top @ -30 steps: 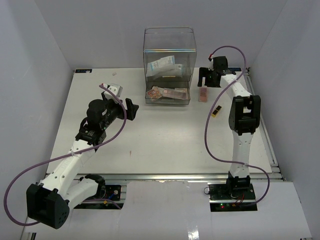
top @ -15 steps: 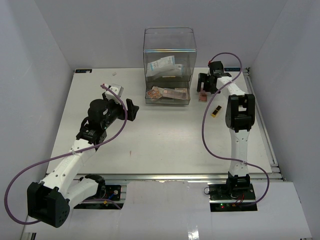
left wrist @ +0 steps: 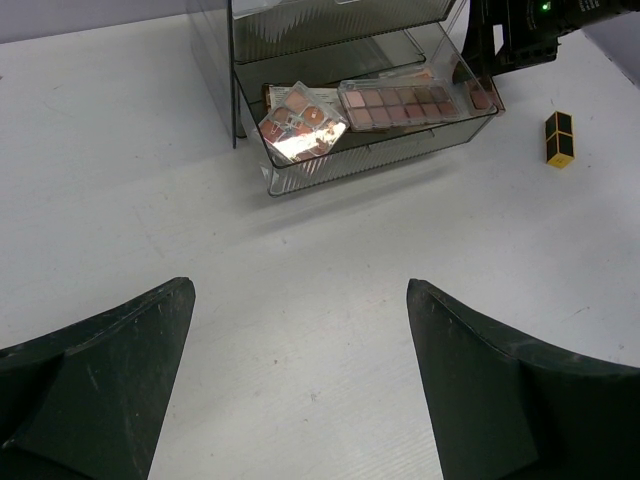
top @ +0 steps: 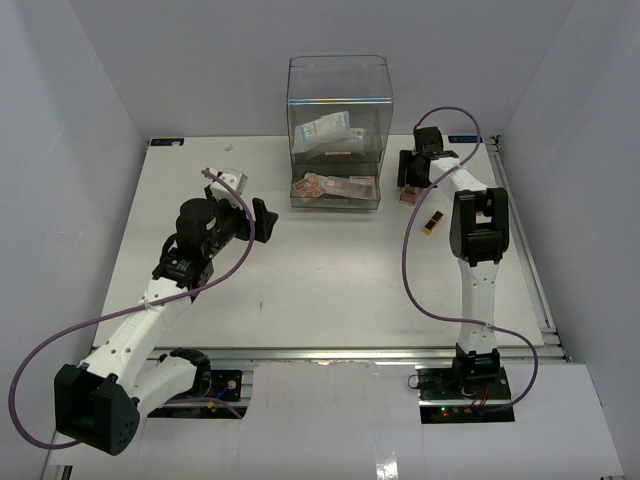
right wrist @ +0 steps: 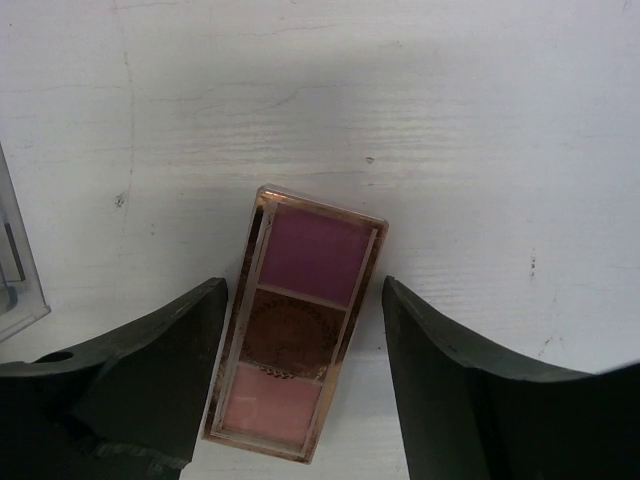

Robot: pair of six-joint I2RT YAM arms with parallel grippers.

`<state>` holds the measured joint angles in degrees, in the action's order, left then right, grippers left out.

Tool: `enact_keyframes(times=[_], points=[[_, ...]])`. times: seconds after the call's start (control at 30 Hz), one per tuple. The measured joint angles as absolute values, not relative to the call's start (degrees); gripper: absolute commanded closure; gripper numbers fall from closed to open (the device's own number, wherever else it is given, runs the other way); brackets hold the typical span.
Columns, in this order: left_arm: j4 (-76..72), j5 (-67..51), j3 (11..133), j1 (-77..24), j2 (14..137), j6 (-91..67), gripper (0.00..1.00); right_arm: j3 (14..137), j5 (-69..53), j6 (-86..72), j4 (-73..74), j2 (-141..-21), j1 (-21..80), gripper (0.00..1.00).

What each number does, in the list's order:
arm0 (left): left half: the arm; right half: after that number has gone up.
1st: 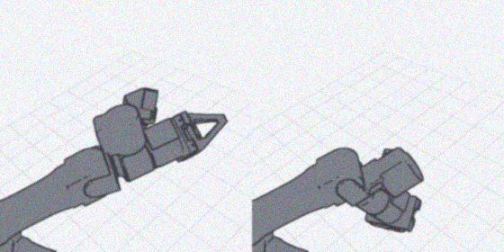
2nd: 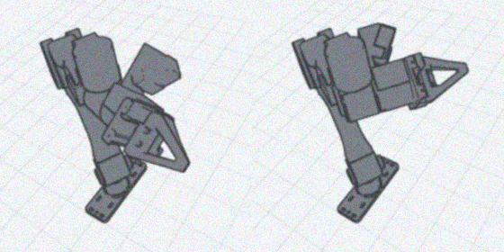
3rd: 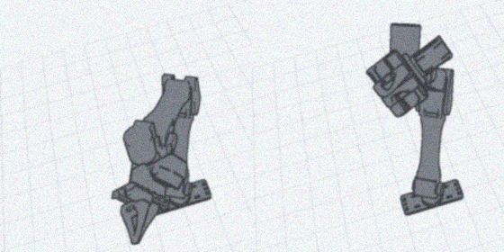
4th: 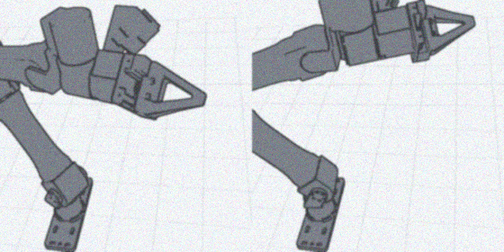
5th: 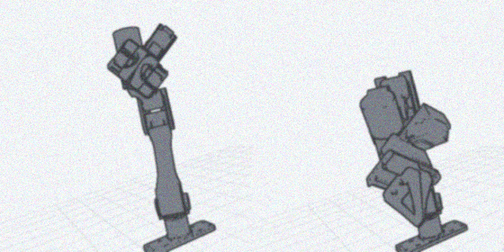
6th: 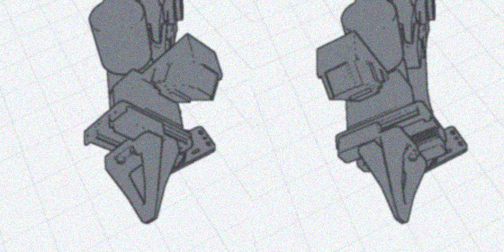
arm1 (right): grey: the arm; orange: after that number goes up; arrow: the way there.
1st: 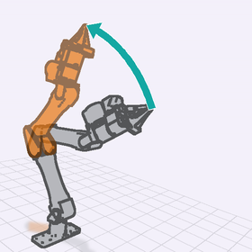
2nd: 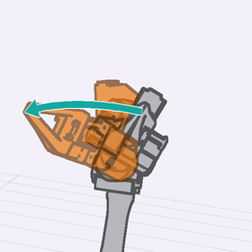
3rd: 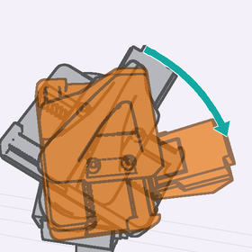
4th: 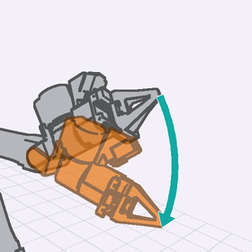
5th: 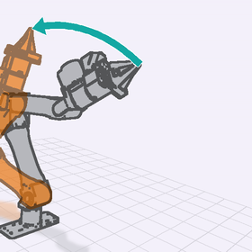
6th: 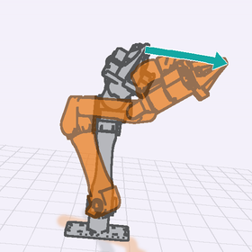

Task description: Organize the makeup

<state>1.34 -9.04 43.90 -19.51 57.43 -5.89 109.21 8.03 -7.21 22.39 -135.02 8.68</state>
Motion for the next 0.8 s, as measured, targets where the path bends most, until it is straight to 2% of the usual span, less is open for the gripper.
enact_keyframes(times=[0.07,0.37,0.53,0.63,0.8], points=[[1.3,-9.0,43.9,-19.5,57.4,-5.9,0.02,107.7,9.0,-7.0,21.5,-134.3,9.1,0.42],[1.3,-9.0,43.9,-19.5,57.1,-5.9,0.02,99.7,10.3,-5.4,20.4,-128.7,10.5,0.72],[1.3,-9.0,43.9,-19.5,56.5,-5.9,0.02,86.2,8.0,-1.9,19.1,-116.2,10.6,0.87],[1.3,-9.0,43.9,-19.5,56.2,-6.0,0.02,80.0,4.3,1.9,17.2,-106.5,10.6,0.87],[1.3,-9.4,43.9,-19.5,55.8,-6.0,0.02,75.3,-8.3,13.5,13.1,-93.7,10.7,0.85]])
